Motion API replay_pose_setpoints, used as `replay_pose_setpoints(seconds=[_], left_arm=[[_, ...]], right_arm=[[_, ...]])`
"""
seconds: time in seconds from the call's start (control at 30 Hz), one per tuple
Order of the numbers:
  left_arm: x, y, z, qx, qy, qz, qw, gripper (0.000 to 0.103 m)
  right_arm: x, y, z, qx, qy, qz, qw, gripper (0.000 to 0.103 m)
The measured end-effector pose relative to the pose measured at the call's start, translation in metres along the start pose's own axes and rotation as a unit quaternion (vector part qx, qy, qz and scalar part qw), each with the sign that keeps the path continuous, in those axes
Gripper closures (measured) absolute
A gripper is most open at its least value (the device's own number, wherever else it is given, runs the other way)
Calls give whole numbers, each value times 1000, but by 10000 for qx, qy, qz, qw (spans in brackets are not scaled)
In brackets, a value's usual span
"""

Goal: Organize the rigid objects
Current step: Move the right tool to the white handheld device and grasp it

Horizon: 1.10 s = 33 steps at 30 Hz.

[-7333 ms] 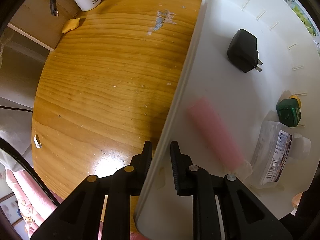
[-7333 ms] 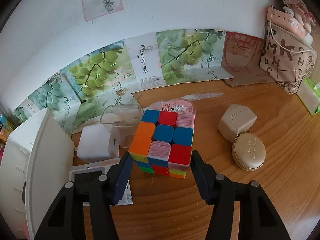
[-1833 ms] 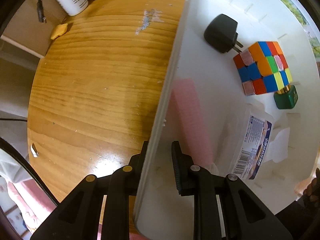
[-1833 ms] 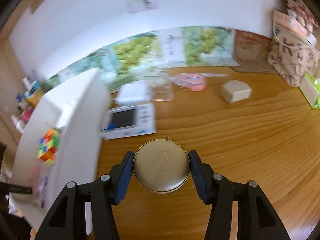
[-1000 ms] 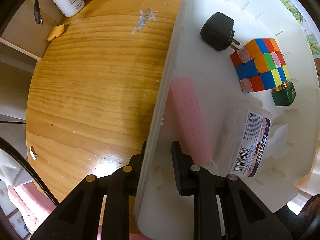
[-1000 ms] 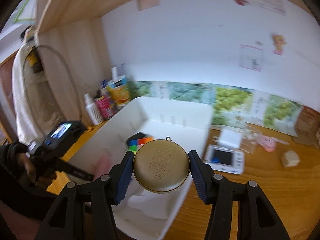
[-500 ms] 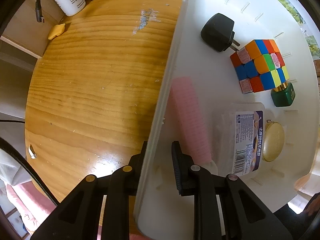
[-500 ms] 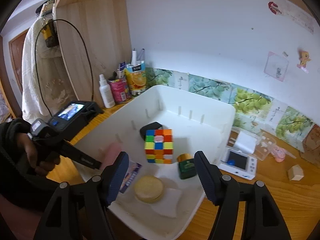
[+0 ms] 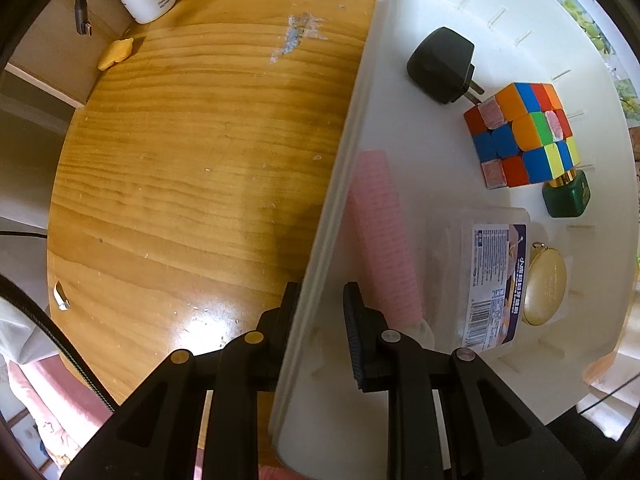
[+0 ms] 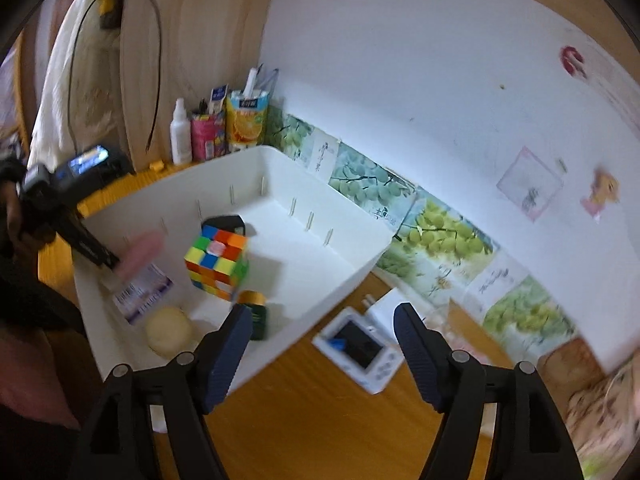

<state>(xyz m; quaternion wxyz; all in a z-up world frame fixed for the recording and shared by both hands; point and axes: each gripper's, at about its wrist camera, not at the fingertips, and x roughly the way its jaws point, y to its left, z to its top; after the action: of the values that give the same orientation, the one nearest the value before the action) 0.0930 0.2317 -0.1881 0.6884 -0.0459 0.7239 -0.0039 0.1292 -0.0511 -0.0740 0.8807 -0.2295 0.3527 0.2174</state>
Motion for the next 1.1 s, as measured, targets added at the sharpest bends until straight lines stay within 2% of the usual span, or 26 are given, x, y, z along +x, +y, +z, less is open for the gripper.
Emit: replay_pose_setpoints(seconds=[0.07,0.23,0.53,0.73,1.1], left_arm=[[1,-1,1,22,11,36,10000,79],[3,-1,2,-80,13,24,10000,79],[3,2,-2,-283,-75,36,9996,79],[2,4,-3,-457,-79,1,9989,78],[3,5,3,-363,12,-12,9993,78]], right_arm=[[7,-5,1,-241,120,69,9996,22],[42,-15,-7,-807,793,295,9931,22],[106,-31,-36,-884,1615,518,9815,22],[127,-40,-42,-837,1799,572,9784,22],[159,-50,-39,-619,2018,722,9748,20]])
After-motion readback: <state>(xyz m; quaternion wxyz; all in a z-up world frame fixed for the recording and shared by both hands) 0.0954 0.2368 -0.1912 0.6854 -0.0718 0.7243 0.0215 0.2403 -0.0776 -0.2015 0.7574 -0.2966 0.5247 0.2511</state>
